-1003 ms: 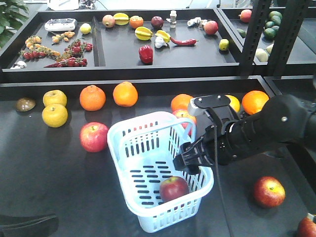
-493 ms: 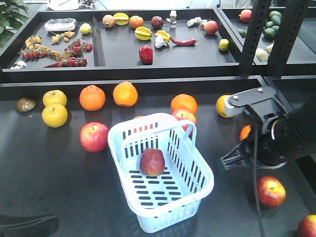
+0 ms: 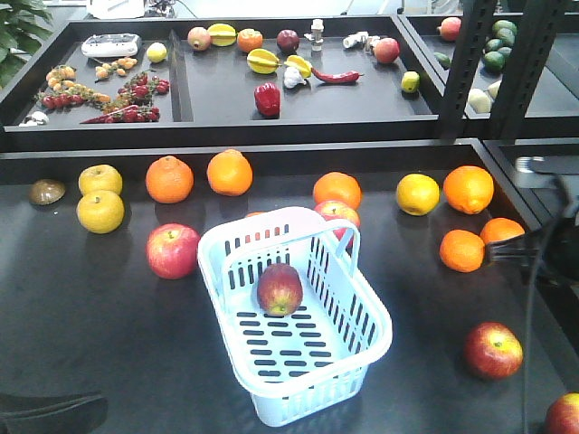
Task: Pick three apples into basket with both arms
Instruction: 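Move the right gripper to a second red apple and grasp it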
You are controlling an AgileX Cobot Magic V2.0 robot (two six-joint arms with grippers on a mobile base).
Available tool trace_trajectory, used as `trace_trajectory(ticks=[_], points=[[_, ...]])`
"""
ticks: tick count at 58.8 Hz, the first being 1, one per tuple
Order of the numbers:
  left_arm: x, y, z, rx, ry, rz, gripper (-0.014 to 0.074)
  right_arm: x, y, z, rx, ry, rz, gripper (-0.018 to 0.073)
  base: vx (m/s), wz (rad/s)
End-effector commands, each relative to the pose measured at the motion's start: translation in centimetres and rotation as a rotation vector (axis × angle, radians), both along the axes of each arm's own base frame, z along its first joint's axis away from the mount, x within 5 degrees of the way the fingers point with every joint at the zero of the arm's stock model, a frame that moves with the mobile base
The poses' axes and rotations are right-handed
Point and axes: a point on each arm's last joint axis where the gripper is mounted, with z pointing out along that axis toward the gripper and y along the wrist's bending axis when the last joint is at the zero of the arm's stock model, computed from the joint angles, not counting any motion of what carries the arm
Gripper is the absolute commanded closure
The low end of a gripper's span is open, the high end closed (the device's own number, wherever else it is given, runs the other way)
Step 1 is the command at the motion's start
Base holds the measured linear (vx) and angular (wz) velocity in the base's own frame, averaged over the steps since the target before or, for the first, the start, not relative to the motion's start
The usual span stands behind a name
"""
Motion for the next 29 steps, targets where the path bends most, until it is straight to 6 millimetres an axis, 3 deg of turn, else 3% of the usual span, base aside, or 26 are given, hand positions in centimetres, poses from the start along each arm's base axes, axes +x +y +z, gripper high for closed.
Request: trace_trajectory(ticks=[1,10,14,29], points=[[0.3,0.0,1.0,-0.045,-0.032,0.032,0.0603,1.0,-2.2,0.5,0.086,-0.041,-0.009,0.0241,0.0,0.0],[0.4,0.0,1.0,-0.045,-0.034,0.034,0.0603,2.1,-3.4,-2.3,0.127,0.057,-0.003,-0.0069,0.0,0.0],[0.4,0.0,1.0,-0.045,-0.034,0.034,0.0603,2.6,-3.4,-3.4,0.123,0.075,-0.002,-0.0165,0.0,0.0],[0.4,0.0,1.0,-0.045,-0.034,0.034,0.0603,4.1,-3.8,-7.1,0.116,0.138,-0.008,-0.0156,0.0,0.0]])
